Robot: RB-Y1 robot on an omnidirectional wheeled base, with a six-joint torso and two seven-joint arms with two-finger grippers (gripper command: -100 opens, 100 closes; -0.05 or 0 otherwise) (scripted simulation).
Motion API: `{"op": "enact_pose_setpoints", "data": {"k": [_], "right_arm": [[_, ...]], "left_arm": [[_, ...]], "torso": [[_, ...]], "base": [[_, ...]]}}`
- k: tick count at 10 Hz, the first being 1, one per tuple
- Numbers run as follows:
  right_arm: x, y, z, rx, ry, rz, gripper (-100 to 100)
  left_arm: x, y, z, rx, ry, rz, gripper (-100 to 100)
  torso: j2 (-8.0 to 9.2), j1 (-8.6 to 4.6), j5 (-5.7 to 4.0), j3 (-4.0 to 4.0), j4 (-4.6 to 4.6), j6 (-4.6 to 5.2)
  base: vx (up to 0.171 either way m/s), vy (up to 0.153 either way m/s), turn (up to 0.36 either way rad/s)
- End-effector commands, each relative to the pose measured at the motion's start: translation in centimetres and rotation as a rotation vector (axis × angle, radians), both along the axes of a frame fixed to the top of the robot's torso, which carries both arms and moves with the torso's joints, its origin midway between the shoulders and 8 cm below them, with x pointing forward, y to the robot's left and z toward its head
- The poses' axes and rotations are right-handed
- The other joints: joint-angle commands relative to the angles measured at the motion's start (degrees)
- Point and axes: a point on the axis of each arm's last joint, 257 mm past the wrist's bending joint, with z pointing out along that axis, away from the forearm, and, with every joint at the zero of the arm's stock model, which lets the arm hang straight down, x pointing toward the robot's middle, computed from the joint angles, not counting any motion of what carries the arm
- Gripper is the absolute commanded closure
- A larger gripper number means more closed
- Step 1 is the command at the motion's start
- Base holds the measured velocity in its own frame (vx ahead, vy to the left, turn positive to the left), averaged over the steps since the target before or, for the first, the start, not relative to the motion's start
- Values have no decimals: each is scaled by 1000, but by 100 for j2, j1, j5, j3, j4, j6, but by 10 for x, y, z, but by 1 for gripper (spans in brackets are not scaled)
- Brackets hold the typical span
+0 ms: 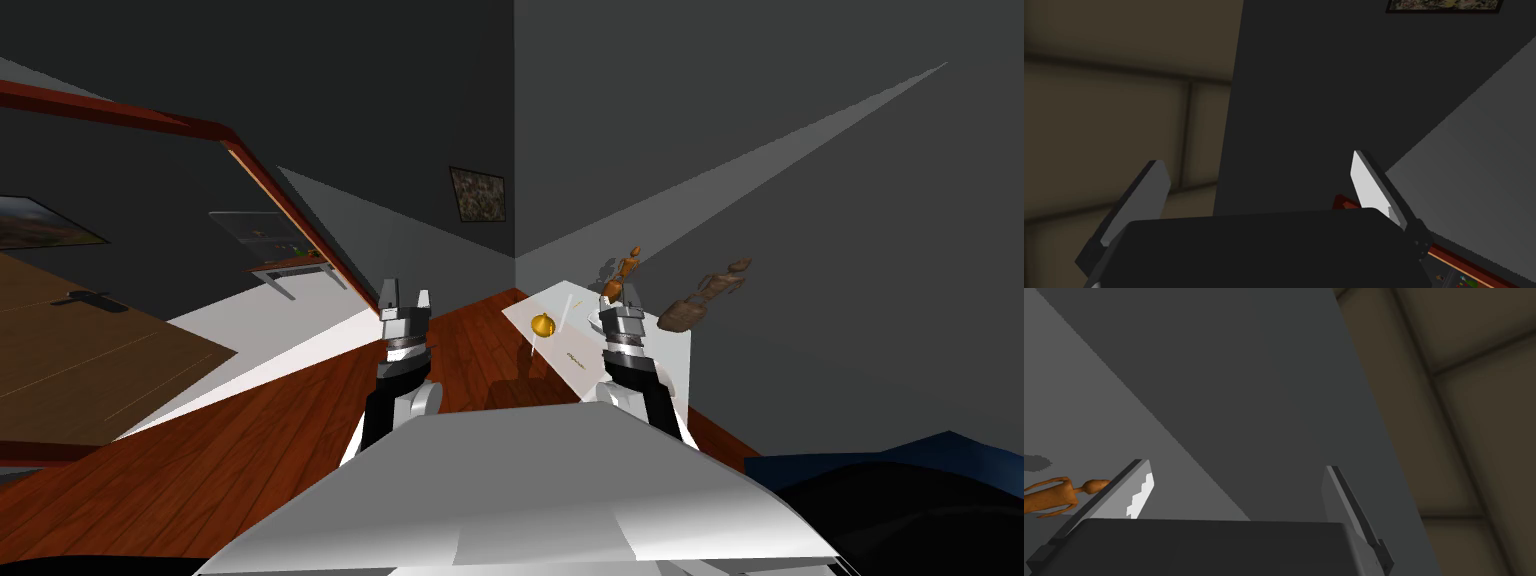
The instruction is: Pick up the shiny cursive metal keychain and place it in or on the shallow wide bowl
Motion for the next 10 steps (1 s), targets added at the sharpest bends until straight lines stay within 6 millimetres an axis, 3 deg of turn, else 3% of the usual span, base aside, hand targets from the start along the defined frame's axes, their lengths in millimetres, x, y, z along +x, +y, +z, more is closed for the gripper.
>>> {"op": "enact_pose_setpoints", "data": {"k": [1, 5, 10], "right_arm": [[8, 2, -9, -14, 35, 30, -100], [32, -4, -41, 11, 138, 84, -100], [67, -27, -106, 143, 315, 129, -100]], "left_arm": [[0, 0, 0, 0, 0, 0, 0], [0, 0, 0, 0, 0, 0, 0], [0, 0, 0, 0, 0, 0, 0]], "torso": [[0, 0, 0, 0, 0, 0], [-7, -2, -1, -4, -2, 0], [-11, 4, 0, -7, -3, -1]], "base": [[0, 0, 0], [14, 5, -7], [22, 11, -11]]}}
